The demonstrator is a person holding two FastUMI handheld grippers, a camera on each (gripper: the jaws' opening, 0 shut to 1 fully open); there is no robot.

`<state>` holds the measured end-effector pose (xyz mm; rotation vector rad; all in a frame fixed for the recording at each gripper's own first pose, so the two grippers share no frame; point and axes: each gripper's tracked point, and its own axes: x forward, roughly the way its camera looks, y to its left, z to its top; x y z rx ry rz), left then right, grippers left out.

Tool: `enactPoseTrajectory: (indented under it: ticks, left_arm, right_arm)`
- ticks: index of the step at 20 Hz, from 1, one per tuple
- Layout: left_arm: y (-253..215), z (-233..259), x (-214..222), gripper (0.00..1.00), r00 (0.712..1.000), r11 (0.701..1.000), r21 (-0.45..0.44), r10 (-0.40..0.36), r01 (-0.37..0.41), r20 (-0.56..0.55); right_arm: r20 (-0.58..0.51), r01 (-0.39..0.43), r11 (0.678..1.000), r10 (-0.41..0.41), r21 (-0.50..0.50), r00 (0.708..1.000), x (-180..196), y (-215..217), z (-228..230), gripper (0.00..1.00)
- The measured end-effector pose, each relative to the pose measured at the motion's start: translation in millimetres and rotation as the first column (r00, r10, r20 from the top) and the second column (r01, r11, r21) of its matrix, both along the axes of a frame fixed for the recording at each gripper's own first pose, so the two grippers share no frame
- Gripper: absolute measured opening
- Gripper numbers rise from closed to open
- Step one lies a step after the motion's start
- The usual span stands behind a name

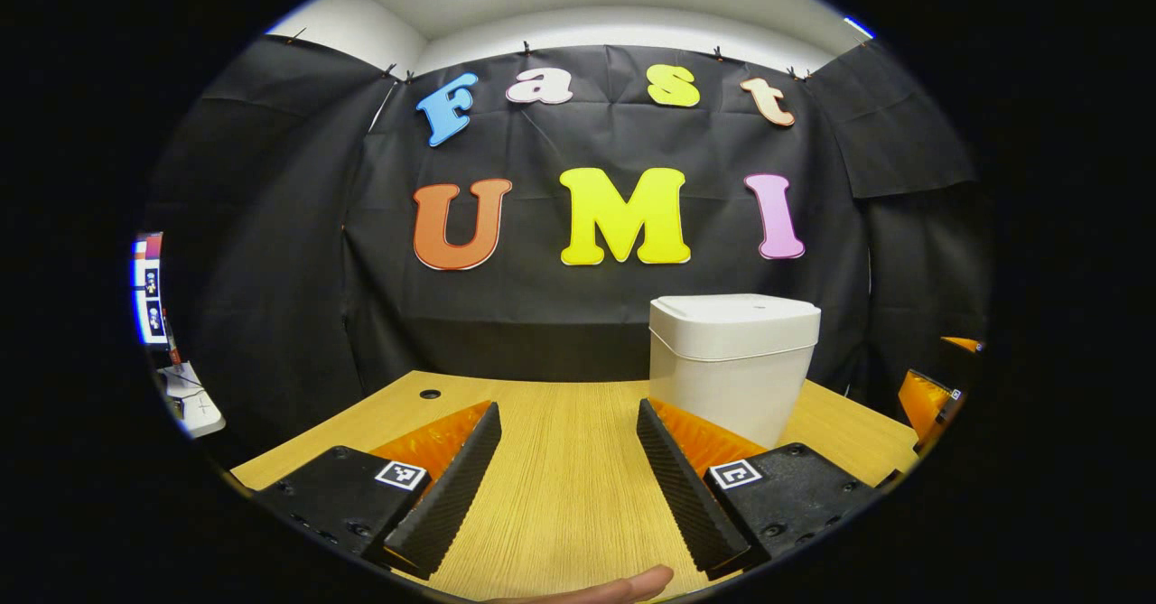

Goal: Press the lid of the desktop garbage bin to open it, pick up the crumpled paper on the desktop and throw it into the bin, then pick up the pop can on the desktop and drop it into the bin, and finally close the garbage bin lid.

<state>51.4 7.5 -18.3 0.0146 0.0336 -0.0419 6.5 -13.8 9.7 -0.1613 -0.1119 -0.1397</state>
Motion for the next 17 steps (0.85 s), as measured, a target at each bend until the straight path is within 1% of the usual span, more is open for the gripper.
enactPoseTrajectory:
  ticks: [4, 5, 7, 8, 14, 17]
  left_arm:
    - [0.7, 0.7, -0.4, 0.98, 1.000, 1.000, -0.001, 0.012, -0.012, 0.003]
    - [0.6, 0.8, -0.5, 0.97, 1.000, 1.000, -0.001, 0.016, -0.016, 0.003]
    - [-2.3, 0.3, -0.1, 0.98, 1.000, 1.000, -0.003, 0.009, -0.009, 0.002]
    - [-2.3, 0.6, 0.1, 0.98, 1.000, 1.000, -0.003, 0.008, -0.008, 0.002]
    - [-1.4, 1.5, 0.6, 0.98, 1.000, 1.000, 0.000, 0.011, -0.011, 0.007]
    - [6.9, 2.1, 2.7, 0.98, 0.999, 0.999, 0.001, 0.034, -0.034, 0.012]
  right_arm:
    - [-0.013, -0.004, 1.000, 0.004, 0.007, 1.000, 1.4, 0.2, -6.1, 0.95]
    - [-0.017, -0.008, 1.000, 0.008, 0.009, 1.000, 1.3, 0.8, -7.5, 0.98]
    - [-0.021, -0.005, 1.000, 0.005, 0.009, 1.000, 1.6, 0.0, -9.6, 0.98]
    - [-0.022, -0.003, 1.000, 0.003, 0.009, 1.000, 3.0, -1.8, -9.7, 0.95]
    - [-0.014, -0.005, 1.000, 0.005, 0.025, 1.000, 2.5, -6.5, -8.3, 0.95]
    - [-0.001, -0.008, 1.000, 0.008, 0.021, 1.000, 1.4, -9.4, -6.9, 0.95]
